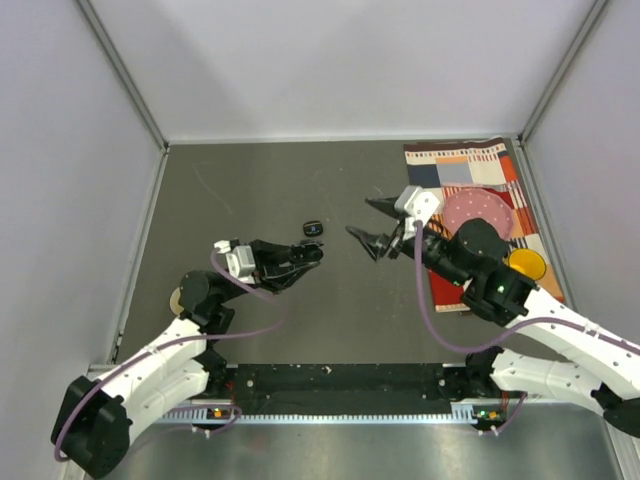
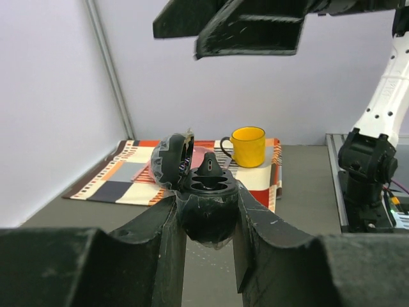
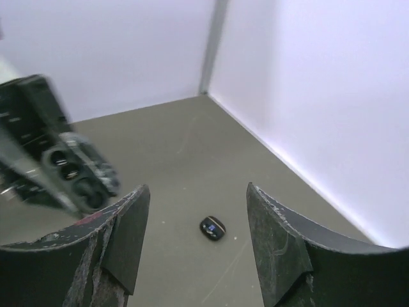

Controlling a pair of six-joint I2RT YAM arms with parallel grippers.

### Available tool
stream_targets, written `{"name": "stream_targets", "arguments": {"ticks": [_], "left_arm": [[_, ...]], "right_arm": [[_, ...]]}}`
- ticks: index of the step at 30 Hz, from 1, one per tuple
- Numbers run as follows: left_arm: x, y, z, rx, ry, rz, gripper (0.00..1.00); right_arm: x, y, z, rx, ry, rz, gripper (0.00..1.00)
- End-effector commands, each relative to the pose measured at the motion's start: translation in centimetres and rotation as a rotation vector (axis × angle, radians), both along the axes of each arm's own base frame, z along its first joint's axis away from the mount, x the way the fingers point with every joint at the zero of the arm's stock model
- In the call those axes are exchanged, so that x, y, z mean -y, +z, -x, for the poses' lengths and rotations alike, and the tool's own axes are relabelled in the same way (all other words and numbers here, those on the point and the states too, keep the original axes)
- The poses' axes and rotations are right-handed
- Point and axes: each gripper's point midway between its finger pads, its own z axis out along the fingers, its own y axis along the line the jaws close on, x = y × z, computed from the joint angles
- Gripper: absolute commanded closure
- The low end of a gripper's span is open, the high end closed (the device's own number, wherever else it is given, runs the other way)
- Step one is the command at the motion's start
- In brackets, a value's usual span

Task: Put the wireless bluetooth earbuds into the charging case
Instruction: Place the earbud in the charging case, then move the earbud to the center of the board.

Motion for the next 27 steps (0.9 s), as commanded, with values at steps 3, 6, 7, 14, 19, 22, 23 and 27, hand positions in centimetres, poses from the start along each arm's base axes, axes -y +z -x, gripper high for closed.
{"name": "stream_targets", "arguments": {"ticks": [3, 6, 7, 14, 19, 22, 23, 27], "left_arm": [[-1.7, 1.7, -0.4, 0.062, 0.119, 0.067, 1.00], [-2.7, 2.2, -1.0, 0.072, 0.196, 0.085, 1.00], [-3.1, 2.4, -1.3, 0.074, 0.231, 0.096, 1.00], [-5.4, 3.0, -1.6, 0.083, 0.363, 0.115, 1.00], [-6.3, 3.1, -1.2, 0.104, 0.404, 0.101, 1.00], [-6.7, 3.6, -0.9, 0.108, 0.410, 0.110, 1.00], [-6.8, 4.0, -0.6, 0.119, 0.410, 0.119, 1.00], [-7.1, 4.5, -0.5, 0.142, 0.425, 0.114, 1.00]], "right_arm": [[2.9, -0.6, -6.6, -0.288, -0.420, -0.185, 0.37], [3.9, -3.6, -8.6, -0.527, -0.521, -0.265, 0.37], [4.8, -5.5, -9.9, -0.609, -0.562, -0.268, 0.37], [-0.2, -15.6, -10.3, -1.123, -0.382, -0.270, 0.43], [-5.2, -19.7, -9.7, -1.387, -0.221, -0.227, 0.45], [-8.4, -21.4, -9.9, -1.454, -0.091, -0.236, 0.52], [-9.4, -22.3, -10.5, -1.470, -0.084, -0.221, 0.52], [-13.2, -25.6, -10.1, -1.522, -0.059, -0.066, 0.53]]}}
